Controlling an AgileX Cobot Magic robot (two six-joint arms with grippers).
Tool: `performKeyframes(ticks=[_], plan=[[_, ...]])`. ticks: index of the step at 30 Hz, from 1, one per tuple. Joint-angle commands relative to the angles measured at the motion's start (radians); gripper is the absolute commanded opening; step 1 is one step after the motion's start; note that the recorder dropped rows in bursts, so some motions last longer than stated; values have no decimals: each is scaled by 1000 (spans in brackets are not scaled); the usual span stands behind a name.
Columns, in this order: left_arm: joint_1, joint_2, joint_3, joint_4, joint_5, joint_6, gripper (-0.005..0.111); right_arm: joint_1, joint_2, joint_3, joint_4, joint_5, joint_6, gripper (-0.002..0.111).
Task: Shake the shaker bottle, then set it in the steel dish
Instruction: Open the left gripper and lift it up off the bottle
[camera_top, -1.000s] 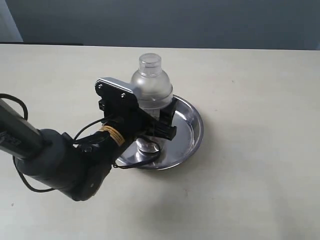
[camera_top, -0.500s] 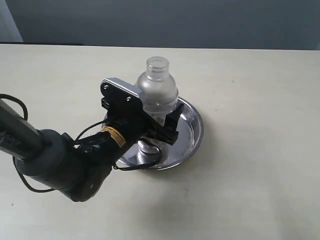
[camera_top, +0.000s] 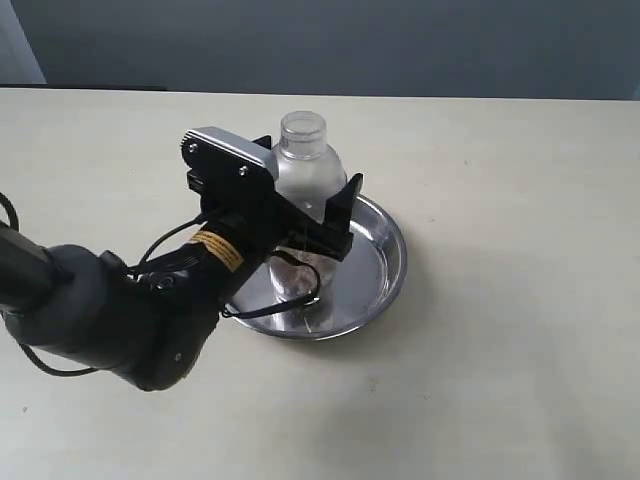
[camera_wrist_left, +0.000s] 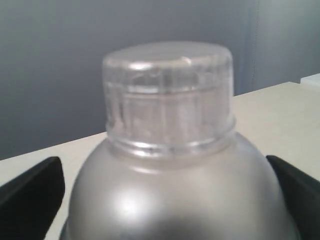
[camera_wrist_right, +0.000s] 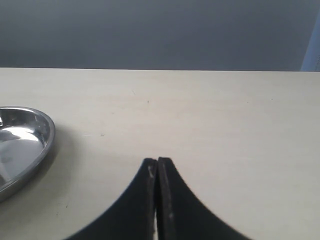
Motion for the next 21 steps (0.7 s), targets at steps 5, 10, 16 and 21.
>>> performKeyframes(ticks=[5,10,16,21], plan=[[1,-51,3,-13,-11,49,105,2,-4,1,-1,-14,0,-1],[1,-90,3,-17,-11,115,105,2,-4,1,-1,-14,0,-1],[1,-122,3,-20,-11,115,105,2,-4,1,-1,-14,0,-1],[1,-159,3,-21,-11,161,105,2,-4,1,-1,-14,0,-1]])
